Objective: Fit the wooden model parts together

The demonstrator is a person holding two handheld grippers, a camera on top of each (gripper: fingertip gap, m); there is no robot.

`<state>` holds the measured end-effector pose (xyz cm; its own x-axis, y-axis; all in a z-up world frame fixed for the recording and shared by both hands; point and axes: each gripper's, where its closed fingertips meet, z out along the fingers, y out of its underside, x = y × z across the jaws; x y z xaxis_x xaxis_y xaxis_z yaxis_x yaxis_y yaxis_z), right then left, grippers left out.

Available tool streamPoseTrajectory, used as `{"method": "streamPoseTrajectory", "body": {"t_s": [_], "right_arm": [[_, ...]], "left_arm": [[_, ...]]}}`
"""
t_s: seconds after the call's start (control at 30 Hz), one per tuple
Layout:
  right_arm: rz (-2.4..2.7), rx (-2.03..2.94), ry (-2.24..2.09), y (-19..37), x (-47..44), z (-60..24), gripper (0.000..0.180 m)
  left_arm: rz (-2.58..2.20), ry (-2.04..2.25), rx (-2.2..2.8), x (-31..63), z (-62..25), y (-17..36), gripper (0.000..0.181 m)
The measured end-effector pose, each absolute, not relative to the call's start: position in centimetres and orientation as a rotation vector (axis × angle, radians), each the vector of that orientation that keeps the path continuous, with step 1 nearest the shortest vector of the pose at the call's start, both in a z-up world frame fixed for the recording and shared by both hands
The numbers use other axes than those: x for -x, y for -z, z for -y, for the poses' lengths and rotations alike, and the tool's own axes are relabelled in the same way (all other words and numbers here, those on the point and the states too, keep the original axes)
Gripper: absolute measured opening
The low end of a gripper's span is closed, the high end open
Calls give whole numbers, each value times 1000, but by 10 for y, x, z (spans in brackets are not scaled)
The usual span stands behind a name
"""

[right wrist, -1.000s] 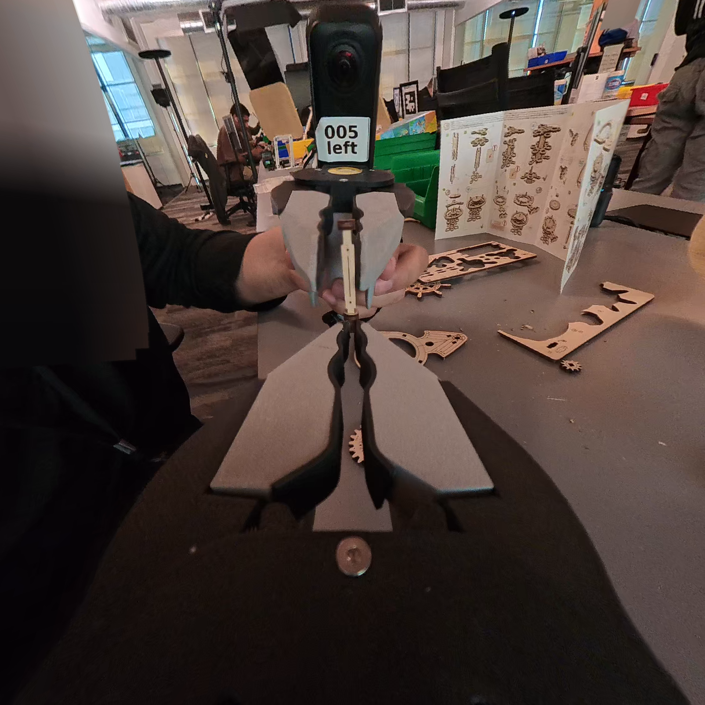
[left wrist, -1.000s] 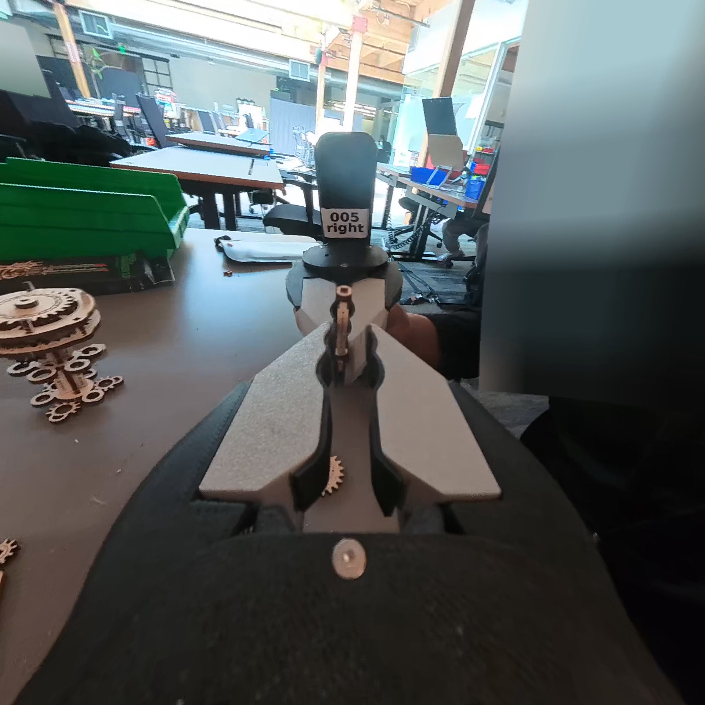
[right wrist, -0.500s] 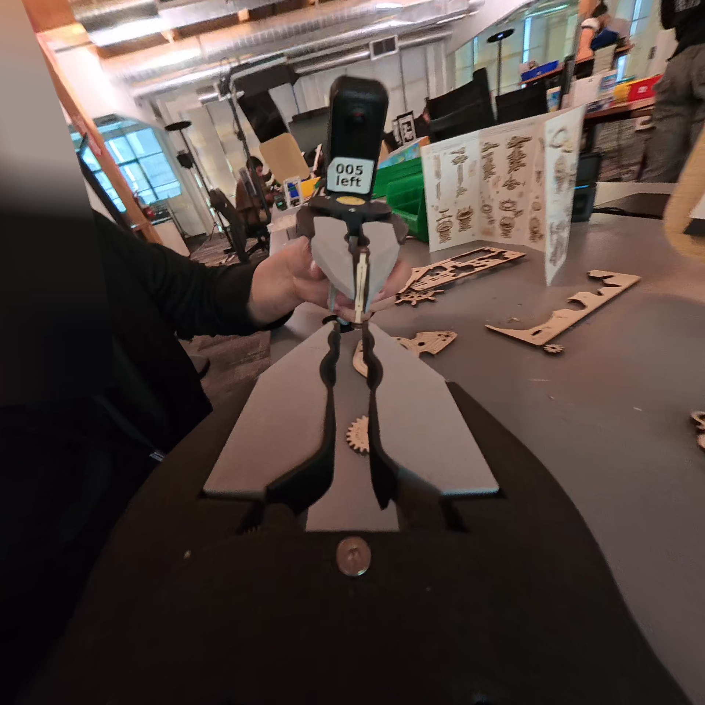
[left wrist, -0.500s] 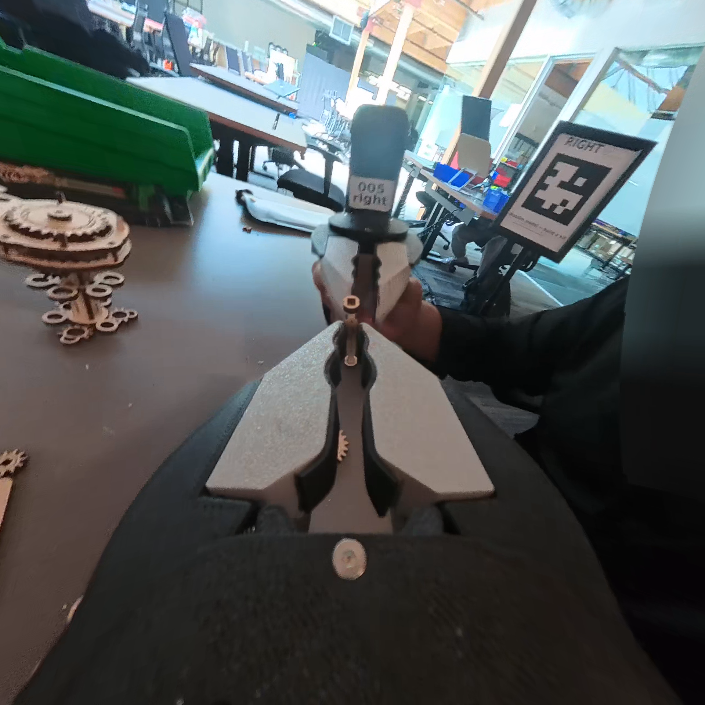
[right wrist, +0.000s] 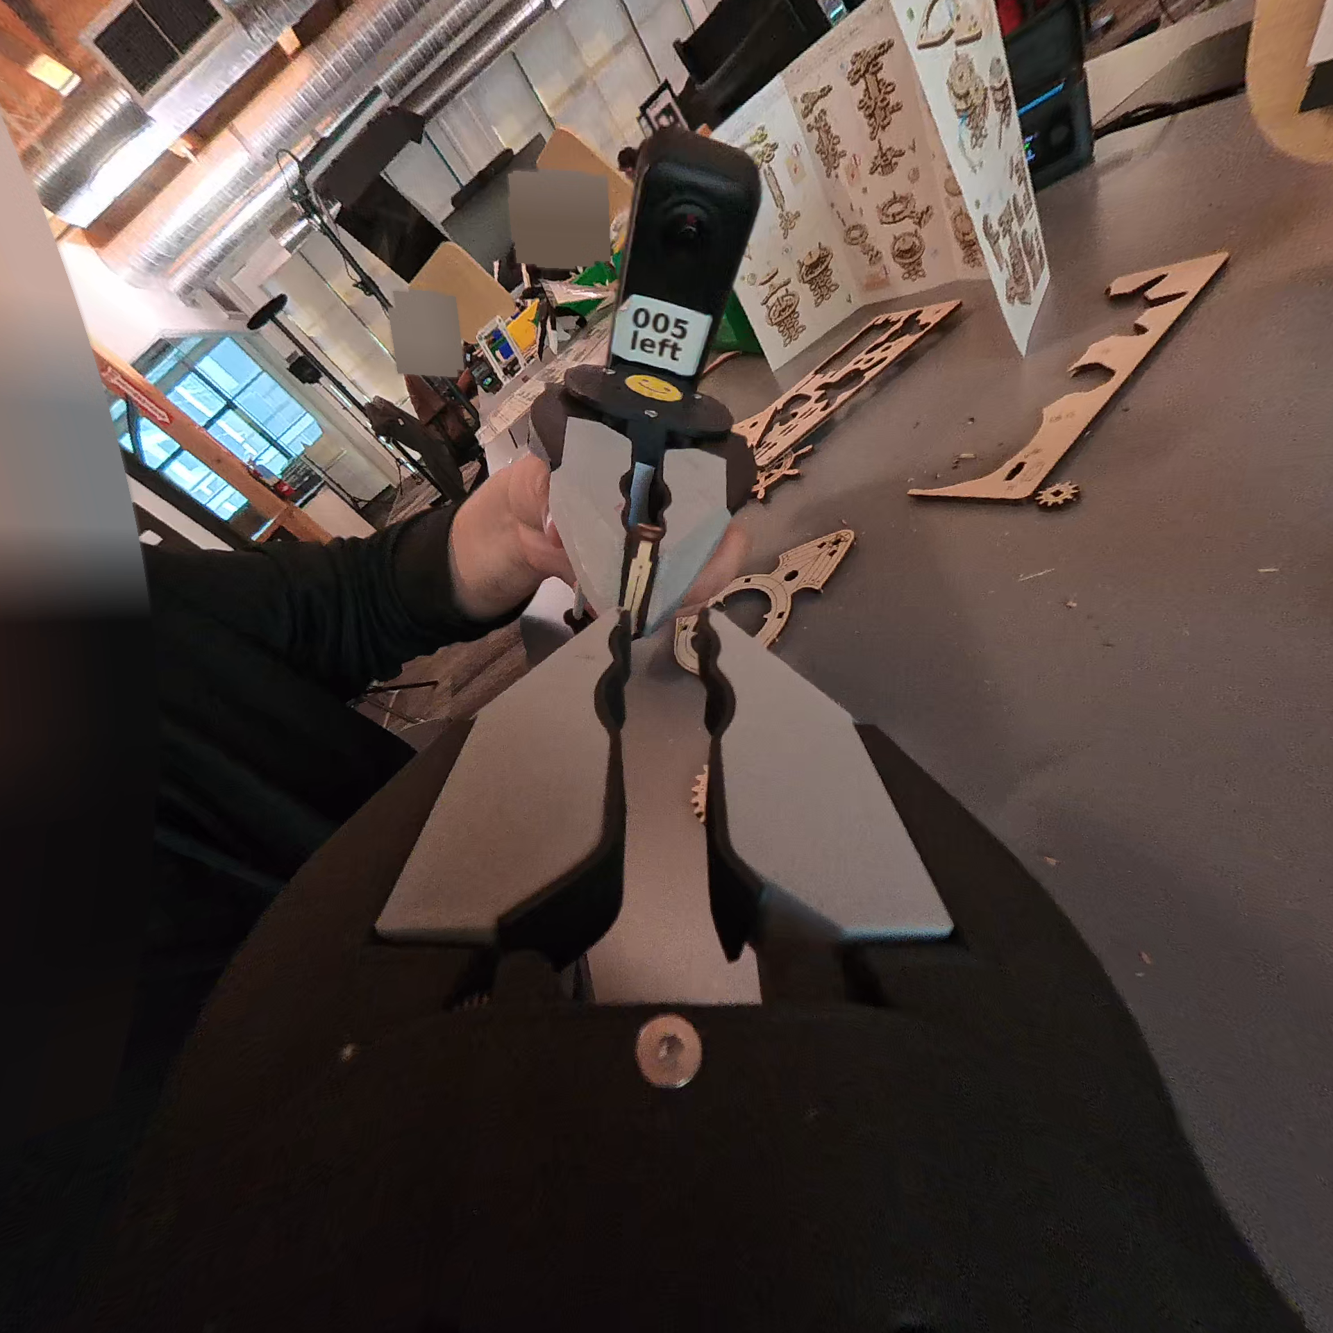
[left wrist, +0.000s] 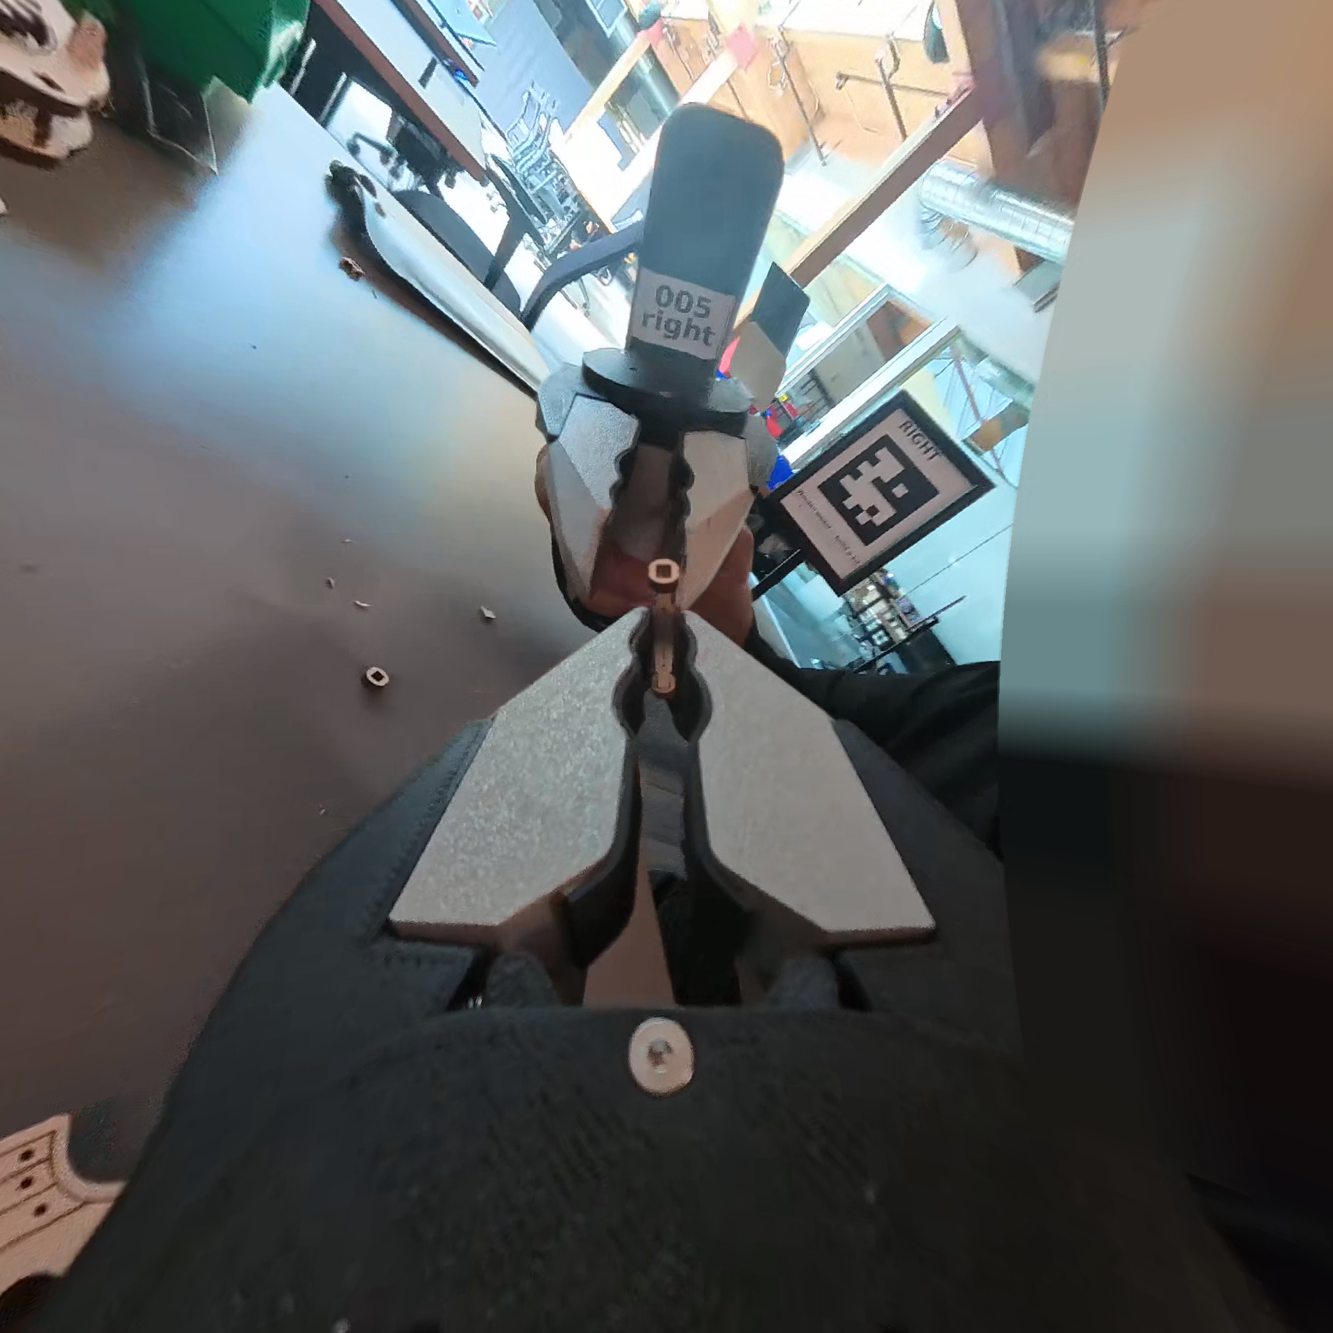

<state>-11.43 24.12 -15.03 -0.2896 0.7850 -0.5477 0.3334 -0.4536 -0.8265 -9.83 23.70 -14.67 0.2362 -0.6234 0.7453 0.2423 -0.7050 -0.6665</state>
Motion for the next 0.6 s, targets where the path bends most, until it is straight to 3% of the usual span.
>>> {"method": "streamPoseTrajectory", "body": {"t_s": [0.33,0.47,0.6], "right_arm": [[1369,1705,-1946,151,116,-232,27],[1341,1711,-2094,145,110,-226,6],[1230,1702,-2203,140,110,-232,3]], "left_arm": [[-266,1616,1913,83,-230,156,2],[-244,1631,1937,75,-226,155,2],[-144,1663,1916,76,-230,148,2]]}}
